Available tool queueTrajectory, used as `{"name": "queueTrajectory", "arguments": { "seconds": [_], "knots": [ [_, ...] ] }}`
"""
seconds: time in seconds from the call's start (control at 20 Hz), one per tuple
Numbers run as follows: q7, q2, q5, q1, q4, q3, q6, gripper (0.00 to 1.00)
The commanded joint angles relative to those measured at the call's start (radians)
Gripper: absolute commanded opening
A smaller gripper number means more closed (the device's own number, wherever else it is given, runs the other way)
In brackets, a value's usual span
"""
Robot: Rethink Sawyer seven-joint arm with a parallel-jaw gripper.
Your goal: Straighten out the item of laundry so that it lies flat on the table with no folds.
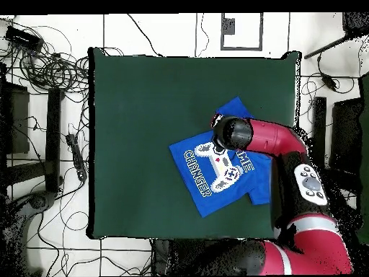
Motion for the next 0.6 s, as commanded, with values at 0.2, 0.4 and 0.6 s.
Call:
{"name": "queueTrajectory", "arguments": {
  "seconds": [0.2, 0.4, 0.6],
  "knots": [
    [-0.052, -0.224, 0.035, -0.055, 0.254, 0.069, 0.136, 1.00],
    [-0.083, -0.275, 0.029, -0.085, 0.295, 0.080, 0.166, 1.00],
    [-0.089, -0.294, 0.008, -0.107, 0.330, 0.084, 0.149, 1.00]
  ]
}}
